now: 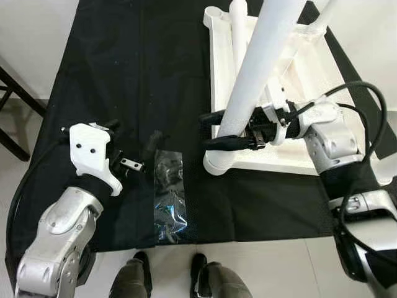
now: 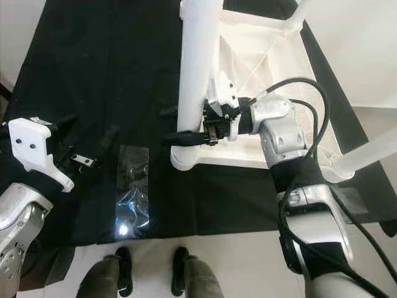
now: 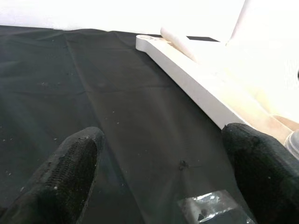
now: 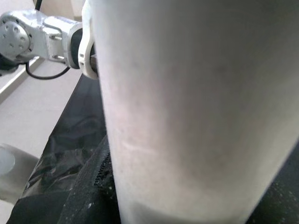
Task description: Building children table
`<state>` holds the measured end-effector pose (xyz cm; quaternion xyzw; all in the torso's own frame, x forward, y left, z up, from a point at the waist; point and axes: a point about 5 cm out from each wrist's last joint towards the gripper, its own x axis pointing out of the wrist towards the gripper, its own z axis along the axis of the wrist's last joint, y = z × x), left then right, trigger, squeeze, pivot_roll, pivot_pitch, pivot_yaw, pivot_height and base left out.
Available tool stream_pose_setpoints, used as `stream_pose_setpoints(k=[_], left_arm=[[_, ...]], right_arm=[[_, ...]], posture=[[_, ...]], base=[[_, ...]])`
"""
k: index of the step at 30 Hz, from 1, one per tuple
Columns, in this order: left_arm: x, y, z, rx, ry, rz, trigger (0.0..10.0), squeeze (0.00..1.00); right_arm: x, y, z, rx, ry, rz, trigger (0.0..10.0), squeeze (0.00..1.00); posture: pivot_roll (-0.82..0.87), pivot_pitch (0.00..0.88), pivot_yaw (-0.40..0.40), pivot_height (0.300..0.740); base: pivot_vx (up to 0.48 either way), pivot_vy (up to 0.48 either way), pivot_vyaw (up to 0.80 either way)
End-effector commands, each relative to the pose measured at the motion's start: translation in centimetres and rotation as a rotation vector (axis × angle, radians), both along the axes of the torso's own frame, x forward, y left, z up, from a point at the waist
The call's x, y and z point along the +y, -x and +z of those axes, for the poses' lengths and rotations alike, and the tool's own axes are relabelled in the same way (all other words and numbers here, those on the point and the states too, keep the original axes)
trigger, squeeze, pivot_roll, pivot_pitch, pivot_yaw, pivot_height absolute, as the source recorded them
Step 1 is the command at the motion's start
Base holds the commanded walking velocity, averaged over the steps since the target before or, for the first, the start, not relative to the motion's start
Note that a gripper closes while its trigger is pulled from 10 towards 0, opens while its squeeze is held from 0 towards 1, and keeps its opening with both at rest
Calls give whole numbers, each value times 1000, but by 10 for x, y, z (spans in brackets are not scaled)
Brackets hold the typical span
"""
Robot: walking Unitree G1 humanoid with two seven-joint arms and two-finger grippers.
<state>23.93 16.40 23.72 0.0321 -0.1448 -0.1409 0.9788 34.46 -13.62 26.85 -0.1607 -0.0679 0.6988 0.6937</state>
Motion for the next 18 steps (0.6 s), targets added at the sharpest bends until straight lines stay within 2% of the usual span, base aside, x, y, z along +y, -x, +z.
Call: stream_pose_setpoints(k=[1,5,10,12,18], left_arm=[[-1,1,-4,26,-19,-15,10000,0],[-1,1,-4,30,-24,-15,10000,0],[-1,0,-5,31,-27,-17,10000,0],[-1,0,-5,34,-30,-18,10000,0],[0,0,-5,35,-36,-22,10000,0]], right_arm=[[-20,-3,-66,251,143,-148,10000,0],[-23,-2,-67,303,66,-152,10000,0],[-25,-2,-66,315,32,-146,10000,0],[-27,-3,-60,323,-25,-148,10000,0],[-31,-7,-44,291,-62,-142,10000,0]], posture=[[55,378,-172,740],[57,380,-169,740],[59,381,-167,740],[61,381,-163,740],[66,381,-156,740]], base=[[0,0,0],[0,0,0],[0,0,0],[0,0,0],[0,0,0]])
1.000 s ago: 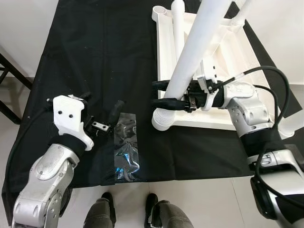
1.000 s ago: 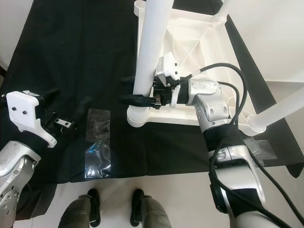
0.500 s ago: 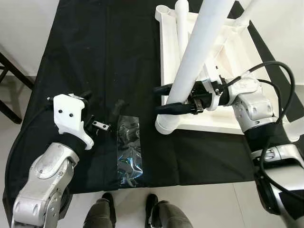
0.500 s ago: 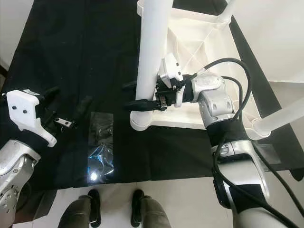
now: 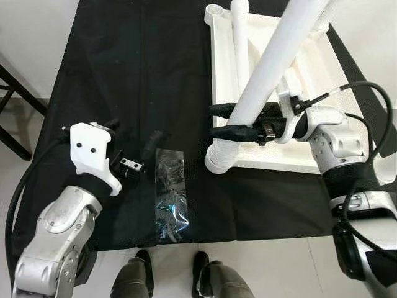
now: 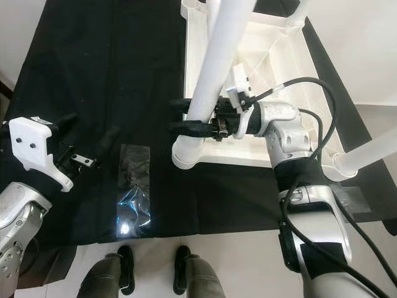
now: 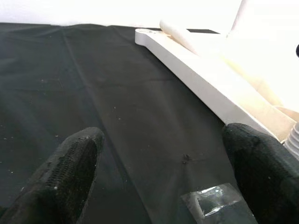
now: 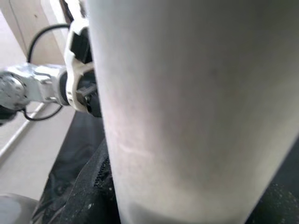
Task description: Building children table
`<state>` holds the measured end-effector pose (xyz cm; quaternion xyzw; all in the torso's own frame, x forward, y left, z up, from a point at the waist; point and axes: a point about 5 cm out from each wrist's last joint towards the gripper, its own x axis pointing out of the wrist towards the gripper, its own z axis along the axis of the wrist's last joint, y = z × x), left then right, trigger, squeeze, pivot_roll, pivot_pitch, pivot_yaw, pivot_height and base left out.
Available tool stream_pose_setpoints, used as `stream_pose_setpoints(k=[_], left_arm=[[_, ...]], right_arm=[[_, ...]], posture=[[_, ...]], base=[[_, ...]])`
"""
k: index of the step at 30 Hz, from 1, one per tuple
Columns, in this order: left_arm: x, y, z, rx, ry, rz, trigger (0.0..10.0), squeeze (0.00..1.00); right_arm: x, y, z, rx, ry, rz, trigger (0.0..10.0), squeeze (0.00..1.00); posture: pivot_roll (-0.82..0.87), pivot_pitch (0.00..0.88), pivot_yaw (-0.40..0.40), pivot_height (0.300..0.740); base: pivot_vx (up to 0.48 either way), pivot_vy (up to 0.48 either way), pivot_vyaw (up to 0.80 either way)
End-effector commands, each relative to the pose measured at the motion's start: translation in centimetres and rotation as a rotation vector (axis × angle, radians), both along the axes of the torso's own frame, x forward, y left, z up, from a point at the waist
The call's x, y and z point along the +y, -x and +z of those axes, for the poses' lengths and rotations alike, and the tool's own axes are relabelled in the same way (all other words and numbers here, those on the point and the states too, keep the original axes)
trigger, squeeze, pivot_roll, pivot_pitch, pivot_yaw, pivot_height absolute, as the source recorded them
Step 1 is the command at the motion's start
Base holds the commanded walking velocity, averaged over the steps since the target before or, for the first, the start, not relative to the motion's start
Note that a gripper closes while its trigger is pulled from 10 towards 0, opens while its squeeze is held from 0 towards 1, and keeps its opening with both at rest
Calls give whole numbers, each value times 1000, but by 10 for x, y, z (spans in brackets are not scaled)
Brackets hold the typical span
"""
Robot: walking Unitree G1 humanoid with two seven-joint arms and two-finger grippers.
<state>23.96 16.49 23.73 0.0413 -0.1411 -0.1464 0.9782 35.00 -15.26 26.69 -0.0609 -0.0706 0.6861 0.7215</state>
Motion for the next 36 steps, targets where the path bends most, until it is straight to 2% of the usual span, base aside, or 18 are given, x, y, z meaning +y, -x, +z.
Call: stream_pose_setpoints(k=[1,8,21,22,27,36], left_arm=[[-1,0,-5,31,-16,-14,10000,0],[-2,0,-5,33,-21,-19,10000,0],[-3,-2,-5,33,-26,-25,10000,0],[-3,-2,-5,32,-26,-24,10000,0],[-3,-1,-5,32,-25,-24,10000,0],[-1,-1,-5,31,-29,-26,10000,0]], right_arm=[[-16,-1,-38,153,93,-71,10000,0],[-15,3,-34,107,137,-28,10000,0],[-2,2,-21,-40,219,-5,10000,0],[-3,1,-21,-60,259,-3,10000,0],[-7,0,-29,-60,328,7,10000,0],[-3,-3,-23,-54,309,25,10000,0]], posture=[[66,380,-155,740],[62,380,-152,740],[66,378,-151,740],[65,378,-151,740],[69,377,-148,740],[75,380,-145,740]], base=[[0,0,0],[0,0,0],[0,0,0],[0,0,0],[0,0,0],[0,0,0]])
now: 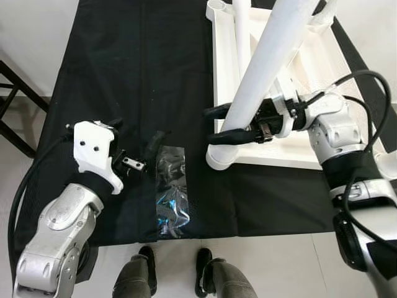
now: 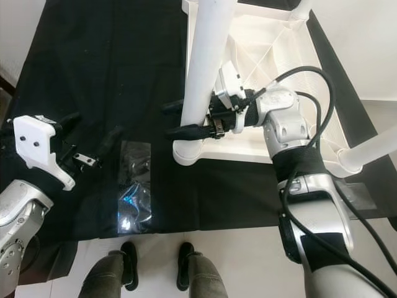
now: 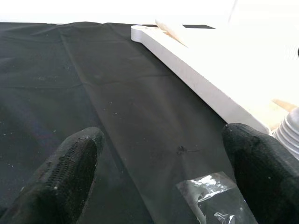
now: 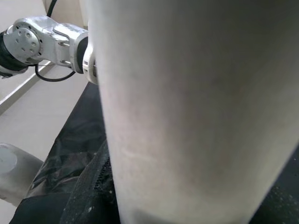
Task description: Building children table
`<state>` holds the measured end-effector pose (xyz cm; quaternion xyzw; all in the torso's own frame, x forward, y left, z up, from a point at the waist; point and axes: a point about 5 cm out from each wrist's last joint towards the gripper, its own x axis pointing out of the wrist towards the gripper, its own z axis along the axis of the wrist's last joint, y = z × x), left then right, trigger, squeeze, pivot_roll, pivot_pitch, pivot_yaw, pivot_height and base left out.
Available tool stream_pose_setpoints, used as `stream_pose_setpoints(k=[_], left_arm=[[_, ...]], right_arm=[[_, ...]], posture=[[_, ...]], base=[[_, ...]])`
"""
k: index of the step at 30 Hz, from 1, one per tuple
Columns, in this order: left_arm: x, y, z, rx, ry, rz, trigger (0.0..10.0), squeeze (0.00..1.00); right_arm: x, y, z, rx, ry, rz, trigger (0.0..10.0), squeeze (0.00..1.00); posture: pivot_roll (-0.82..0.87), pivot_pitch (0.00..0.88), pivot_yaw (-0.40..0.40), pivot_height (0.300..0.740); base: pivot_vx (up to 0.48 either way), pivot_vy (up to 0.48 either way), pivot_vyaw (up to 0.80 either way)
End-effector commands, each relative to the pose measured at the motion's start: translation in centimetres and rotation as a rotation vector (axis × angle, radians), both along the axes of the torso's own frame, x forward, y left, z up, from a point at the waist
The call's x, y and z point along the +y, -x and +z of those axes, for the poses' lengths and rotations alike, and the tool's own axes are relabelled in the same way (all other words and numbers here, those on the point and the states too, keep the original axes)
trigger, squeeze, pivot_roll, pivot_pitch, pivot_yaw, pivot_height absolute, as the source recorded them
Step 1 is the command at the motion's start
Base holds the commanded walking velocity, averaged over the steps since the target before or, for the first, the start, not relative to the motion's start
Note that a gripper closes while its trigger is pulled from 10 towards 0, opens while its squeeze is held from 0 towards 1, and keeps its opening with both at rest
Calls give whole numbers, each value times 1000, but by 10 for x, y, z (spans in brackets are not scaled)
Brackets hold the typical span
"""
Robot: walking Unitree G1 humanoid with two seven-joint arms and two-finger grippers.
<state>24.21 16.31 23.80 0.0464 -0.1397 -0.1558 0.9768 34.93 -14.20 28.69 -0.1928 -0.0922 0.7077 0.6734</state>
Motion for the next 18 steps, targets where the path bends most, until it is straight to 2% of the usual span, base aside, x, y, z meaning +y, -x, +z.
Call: stream_pose_setpoints(k=[1,7,15,17,18], left_arm=[[0,1,-5,30,-17,-9,10000,0],[0,2,-5,32,-18,-10,10000,0],[0,3,-4,31,-23,-13,10000,0],[0,2,-3,29,-23,-14,10000,0],[0,3,-2,24,-23,-15,10000,0]], right_arm=[[-14,-4,-44,159,132,-88,10000,0],[-16,-5,-50,186,117,-105,10000,0],[-16,5,-73,229,74,-164,10000,0],[-13,10,-80,245,81,-195,10000,0],[-4,15,-95,258,108,-306,10000,0]], posture=[[75,380,-145,740],[78,383,-141,740],[75,379,-142,740],[73,377,-145,740],[71,369,-162,740]], base=[[0,0,0],[0,0,0],[0,0,0],[0,0,0],[0,0,0]])
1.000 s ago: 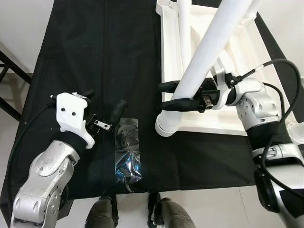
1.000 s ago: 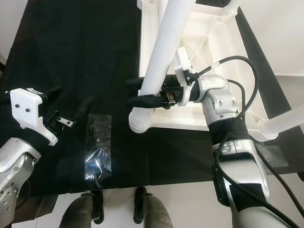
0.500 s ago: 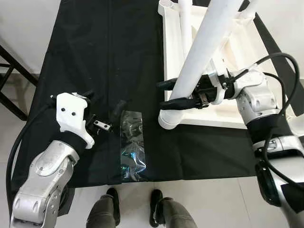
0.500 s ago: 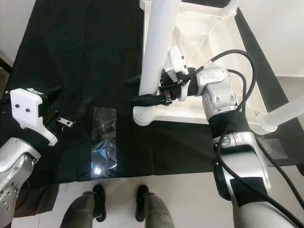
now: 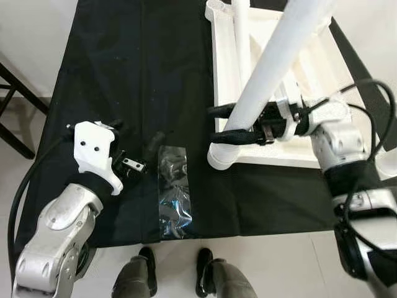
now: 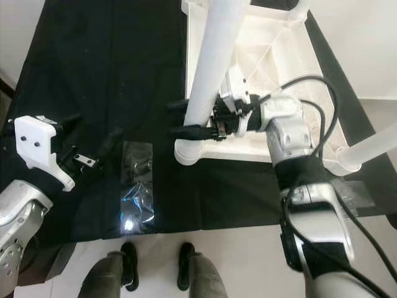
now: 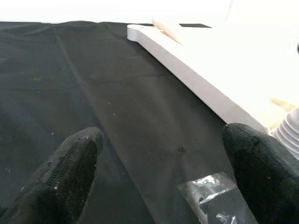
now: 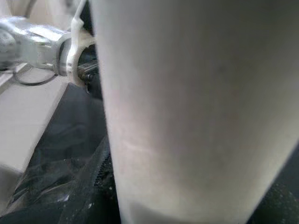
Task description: Building children table
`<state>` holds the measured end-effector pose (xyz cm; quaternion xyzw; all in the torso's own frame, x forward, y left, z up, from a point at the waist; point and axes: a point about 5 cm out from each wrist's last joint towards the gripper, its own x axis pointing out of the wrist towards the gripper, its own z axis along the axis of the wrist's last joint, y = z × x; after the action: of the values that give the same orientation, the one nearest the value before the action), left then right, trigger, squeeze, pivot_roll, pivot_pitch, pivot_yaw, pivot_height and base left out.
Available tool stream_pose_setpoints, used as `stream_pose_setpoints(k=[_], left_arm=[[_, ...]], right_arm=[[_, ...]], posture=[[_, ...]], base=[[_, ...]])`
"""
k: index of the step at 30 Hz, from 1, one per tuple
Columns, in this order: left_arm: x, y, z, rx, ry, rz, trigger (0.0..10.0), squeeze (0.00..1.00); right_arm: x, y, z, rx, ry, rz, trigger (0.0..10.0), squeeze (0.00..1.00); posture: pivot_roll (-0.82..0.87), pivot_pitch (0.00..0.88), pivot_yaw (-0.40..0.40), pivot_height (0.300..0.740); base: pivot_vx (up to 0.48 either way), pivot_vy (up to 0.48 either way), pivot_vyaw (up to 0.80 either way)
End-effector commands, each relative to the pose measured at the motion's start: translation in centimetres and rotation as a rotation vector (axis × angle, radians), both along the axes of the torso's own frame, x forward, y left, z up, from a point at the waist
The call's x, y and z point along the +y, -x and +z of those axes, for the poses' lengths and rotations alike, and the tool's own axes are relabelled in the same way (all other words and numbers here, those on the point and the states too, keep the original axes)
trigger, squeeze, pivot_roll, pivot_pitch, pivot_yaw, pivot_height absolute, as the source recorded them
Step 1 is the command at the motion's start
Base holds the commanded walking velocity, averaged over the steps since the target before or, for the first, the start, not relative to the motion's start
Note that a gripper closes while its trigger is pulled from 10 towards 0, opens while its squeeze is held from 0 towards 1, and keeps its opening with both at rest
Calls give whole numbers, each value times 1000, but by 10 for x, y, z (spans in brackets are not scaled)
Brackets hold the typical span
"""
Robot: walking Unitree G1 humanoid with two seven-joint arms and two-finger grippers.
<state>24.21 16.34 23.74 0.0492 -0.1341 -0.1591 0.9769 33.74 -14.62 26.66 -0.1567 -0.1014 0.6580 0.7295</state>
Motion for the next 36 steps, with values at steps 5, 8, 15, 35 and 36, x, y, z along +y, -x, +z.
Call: stream_pose_setpoints(k=[5,8,15,35,36], left_arm=[[2,3,4,-8,-23,-7,10000,0],[9,0,19,-43,-22,-28,10000,0],[8,-14,45,-116,-57,-136,10000,0],[-23,-26,84,-121,90,-584,10000,1000],[-23,-26,84,-121,90,-584,10000,1000]], right_arm=[[23,12,-101,331,55,-751,10000,0],[40,48,-118,491,-90,-1036,10000,0],[50,37,-112,427,-299,-1098,10000,0],[56,31,-25,144,-481,-720,10000,0],[56,31,-25,144,-481,-720,10000,0]], posture=[[90,360,-168,740],[89,337,-127,740],[98,300,-92,740],[76,253,-67,740],[76,253,-67,740]], base=[[0,0,0],[0,0,0],[0,0,0],[0,0,0],[0,0,0]])
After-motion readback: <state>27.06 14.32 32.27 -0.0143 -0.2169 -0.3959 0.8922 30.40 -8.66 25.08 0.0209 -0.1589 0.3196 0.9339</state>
